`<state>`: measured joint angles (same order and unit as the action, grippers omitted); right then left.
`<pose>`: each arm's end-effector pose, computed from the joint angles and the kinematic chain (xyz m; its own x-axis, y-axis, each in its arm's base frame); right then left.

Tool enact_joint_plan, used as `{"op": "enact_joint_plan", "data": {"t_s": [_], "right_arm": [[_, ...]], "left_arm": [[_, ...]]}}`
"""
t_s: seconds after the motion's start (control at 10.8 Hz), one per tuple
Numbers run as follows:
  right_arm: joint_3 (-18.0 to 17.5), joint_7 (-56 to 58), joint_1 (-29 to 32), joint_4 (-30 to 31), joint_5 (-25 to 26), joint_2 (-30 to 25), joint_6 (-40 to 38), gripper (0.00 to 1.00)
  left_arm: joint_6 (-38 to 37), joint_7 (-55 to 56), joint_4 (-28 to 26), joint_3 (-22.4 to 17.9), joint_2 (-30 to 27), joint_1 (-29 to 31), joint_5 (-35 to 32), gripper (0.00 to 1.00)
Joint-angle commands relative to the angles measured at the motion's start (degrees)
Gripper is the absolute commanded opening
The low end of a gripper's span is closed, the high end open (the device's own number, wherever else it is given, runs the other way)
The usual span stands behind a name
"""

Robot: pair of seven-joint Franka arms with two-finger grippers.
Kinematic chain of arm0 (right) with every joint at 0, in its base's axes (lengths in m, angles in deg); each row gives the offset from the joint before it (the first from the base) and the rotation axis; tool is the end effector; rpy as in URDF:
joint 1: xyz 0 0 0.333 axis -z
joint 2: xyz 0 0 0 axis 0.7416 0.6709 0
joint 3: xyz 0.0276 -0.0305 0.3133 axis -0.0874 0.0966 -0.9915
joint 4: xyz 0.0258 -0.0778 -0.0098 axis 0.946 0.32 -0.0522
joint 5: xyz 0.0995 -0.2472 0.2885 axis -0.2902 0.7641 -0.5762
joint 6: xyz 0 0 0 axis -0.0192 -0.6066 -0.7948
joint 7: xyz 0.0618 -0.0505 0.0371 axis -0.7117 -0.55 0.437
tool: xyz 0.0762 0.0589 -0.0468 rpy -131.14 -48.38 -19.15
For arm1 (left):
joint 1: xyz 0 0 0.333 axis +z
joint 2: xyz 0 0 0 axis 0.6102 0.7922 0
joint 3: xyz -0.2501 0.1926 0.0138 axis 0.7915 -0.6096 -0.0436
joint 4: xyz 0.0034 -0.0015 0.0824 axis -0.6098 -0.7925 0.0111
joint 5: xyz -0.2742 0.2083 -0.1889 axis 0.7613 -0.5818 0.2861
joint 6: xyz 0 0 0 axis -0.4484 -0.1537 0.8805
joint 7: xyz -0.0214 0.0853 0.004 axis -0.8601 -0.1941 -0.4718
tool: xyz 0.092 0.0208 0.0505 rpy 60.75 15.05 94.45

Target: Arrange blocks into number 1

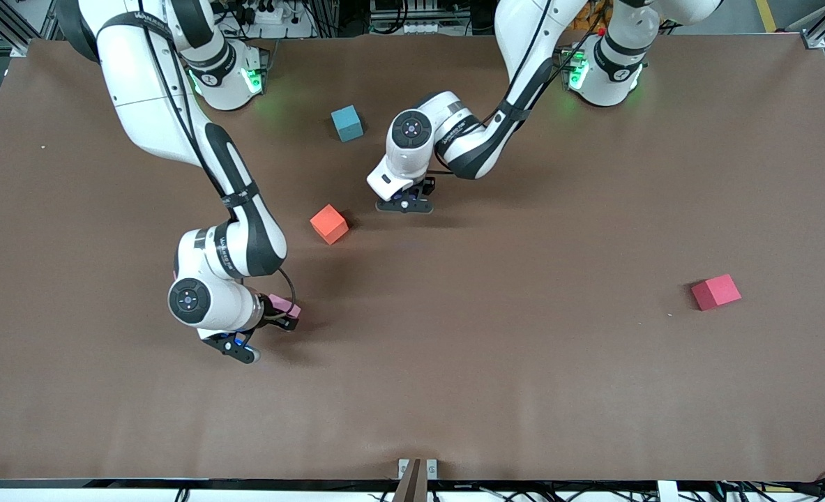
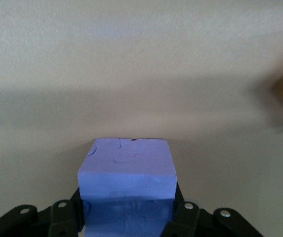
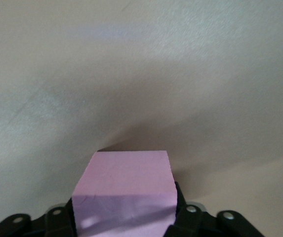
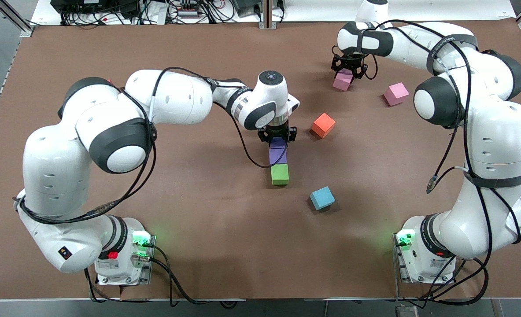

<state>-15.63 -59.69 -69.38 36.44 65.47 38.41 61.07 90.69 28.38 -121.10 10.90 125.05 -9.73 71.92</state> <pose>0.6806 0.1909 0.1959 0.9001 -0.4096 -0.1483 -0.4172 -0.9085 -0.0230 0.3585 -0.5502 0.1915 0.9874 -0.0545 -0.1485 -0.0406 -0.9947 0.0946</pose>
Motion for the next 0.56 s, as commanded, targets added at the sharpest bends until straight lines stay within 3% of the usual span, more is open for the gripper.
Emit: {"op": "enact_joint_plan", "data": {"t_s": [0.0,0.28,0.47], "right_arm": [[0.5,1.1,-1.1,-0.8,-0.4,-0.5,-0.9,0.52],[0.6,7.1,-2.3,4.1,-0.2,-6.5,-0.8,0.53],[0.7,8.8,-6.6,7.4,3.4,-10.5,-0.8,0.53]], "left_arm": [[-3.2,1.0,1.2,-1.7,-1.1,-0.7,0.5,1.0],[-6.5,0.7,1.3,-3.0,-7.0,4.2,-0.1,1.0],[-8.5,-0.4,1.3,-2.6,-10.9,10.2,-4.6,1.0]]}}
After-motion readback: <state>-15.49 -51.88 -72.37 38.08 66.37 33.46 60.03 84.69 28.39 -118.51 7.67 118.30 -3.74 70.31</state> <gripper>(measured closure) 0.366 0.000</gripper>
